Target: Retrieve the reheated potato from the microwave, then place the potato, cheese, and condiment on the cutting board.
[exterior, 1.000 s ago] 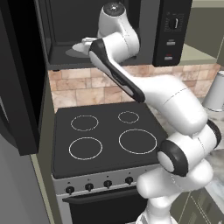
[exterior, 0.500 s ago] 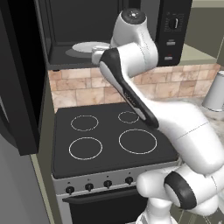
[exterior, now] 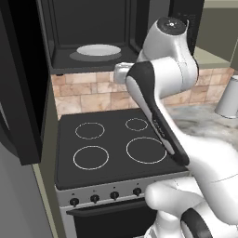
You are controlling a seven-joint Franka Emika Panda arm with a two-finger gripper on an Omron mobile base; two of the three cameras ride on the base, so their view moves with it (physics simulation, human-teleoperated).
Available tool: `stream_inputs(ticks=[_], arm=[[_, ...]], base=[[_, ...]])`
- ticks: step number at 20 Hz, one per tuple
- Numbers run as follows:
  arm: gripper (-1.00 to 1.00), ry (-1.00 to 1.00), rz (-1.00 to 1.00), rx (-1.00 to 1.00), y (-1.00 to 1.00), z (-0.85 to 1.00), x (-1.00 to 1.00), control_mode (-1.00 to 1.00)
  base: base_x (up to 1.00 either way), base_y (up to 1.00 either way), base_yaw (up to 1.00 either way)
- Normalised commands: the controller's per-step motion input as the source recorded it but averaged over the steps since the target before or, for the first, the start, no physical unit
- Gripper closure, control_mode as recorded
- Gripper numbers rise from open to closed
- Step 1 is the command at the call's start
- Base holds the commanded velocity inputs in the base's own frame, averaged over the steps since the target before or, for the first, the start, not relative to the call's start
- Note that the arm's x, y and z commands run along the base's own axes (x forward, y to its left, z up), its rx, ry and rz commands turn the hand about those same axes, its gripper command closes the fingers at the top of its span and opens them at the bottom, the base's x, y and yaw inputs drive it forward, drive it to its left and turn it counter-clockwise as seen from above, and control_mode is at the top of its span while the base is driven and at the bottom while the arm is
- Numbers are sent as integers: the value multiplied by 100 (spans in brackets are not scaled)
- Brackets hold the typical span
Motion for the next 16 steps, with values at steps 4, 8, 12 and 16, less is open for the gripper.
stream_inputs(ticks=[4,8,12,16], arm=[[100,-1,0,0,-26,-39,-62,-100],[100,-1,-3,-1,-23,-48,-43,-100],[100,0,-15,-4,-20,-60,15,-100],[100,0,-5,0,-27,-44,10,-100]], base=[[0,0,0],[0,0,0],[0,0,0],[0,0,0]])
